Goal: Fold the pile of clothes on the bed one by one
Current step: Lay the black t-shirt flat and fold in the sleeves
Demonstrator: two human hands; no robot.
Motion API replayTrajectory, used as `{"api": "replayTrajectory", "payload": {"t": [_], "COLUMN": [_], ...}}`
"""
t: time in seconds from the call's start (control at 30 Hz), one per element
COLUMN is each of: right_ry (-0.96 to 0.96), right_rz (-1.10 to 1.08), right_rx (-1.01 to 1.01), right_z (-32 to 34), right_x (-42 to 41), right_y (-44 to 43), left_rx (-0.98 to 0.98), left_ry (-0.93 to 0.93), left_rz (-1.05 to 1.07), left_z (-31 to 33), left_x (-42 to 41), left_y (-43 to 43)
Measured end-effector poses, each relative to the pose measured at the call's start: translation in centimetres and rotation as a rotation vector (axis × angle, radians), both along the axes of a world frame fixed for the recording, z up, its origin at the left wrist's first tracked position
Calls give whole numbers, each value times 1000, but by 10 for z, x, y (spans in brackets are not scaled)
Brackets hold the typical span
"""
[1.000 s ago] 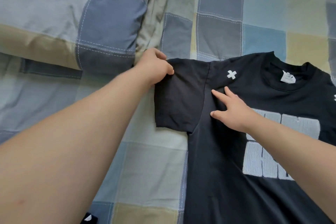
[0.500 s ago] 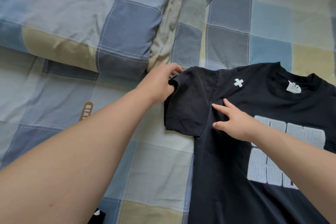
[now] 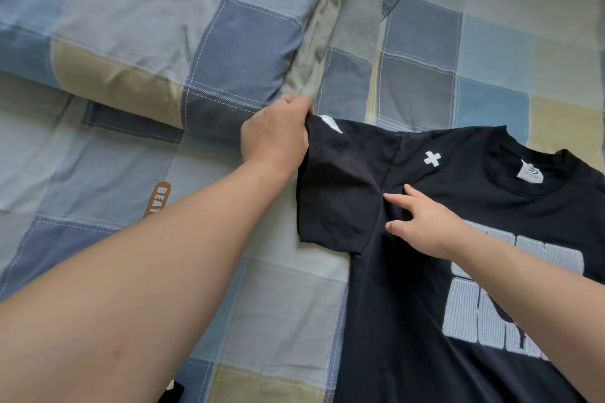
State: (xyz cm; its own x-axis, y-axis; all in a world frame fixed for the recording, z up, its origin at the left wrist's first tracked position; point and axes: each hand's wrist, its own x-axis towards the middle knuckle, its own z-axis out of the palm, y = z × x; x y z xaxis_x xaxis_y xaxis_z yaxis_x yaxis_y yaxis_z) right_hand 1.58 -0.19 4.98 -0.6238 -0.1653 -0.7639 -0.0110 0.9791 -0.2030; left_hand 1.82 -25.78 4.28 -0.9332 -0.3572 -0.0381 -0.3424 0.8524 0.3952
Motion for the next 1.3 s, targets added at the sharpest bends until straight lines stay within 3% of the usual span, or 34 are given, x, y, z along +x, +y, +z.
{"api": "replayTrajectory", "payload": {"t": [0.1, 0.17, 0.27, 0.33, 0.4, 0.47, 0.53, 0.63, 0.7, 0.77, 0.83, 0.9, 0.93, 1.03, 1.1, 1.17, 1.23, 1.3], "right_ry": [82, 45, -58, -113, 42, 275, 359, 324, 273, 127, 5, 72, 163, 325, 300, 269, 328, 457], "right_rz": [13, 40, 24, -333, -663, -650, -508, -421, -479, -470, -451, -526, -546, -436, -336, -318, -470, -726], "right_rx": [-91, -129, -220, -463, -543, -431, -275, -58, 40, -64, -308, -461, -444, -131, 119, 244, 109, -177], "right_z": [-3, -6, -16, -12, -8, -6, -6, -11, -13, -14, -11, -3, -2, -7, -15, -26, -39, -51], "right_x": [-3, -1, 2, 2, -8, -13, -13, -6, -1, 4, 7, 7, 6, 6, 9, 11, 8, -1], "right_y": [-7, -18, -38, -38, -22, 7, 37, 72, 90, 110, 136, 171, 195, 273, 319, 357, 384, 406], "left_rx": [78, 111, 58, 69, -13, -179, -246, -252, -244, -220, -200, -164, -142, -119, -120, -105, -88, -69], "left_ry": [-9, 151, 390, 275, -104, -327, -366, -296, -163, -94, -109, -161, -184, -212, -232, -273, -286, -264], "left_rz": [118, 130, -120, -379, -504, -457, -347, -181, -231, -376, -470, -534, -574, -723, -811, -832, -812, -772], "left_z": [3, 2, -7, -23, -37, -45, -41, -30, -29, -31, -34, -38, -40, -48, -56, -66, -78, -88], "left_x": [-8, -4, 10, 20, 32, 42, 46, 41, 38, 33, 27, 22, 20, 12, 6, 1, -6, -14], "left_y": [-2, 2, 17, 27, 32, 39, 55, 88, 112, 142, 174, 209, 229, 296, 343, 384, 418, 450]}}
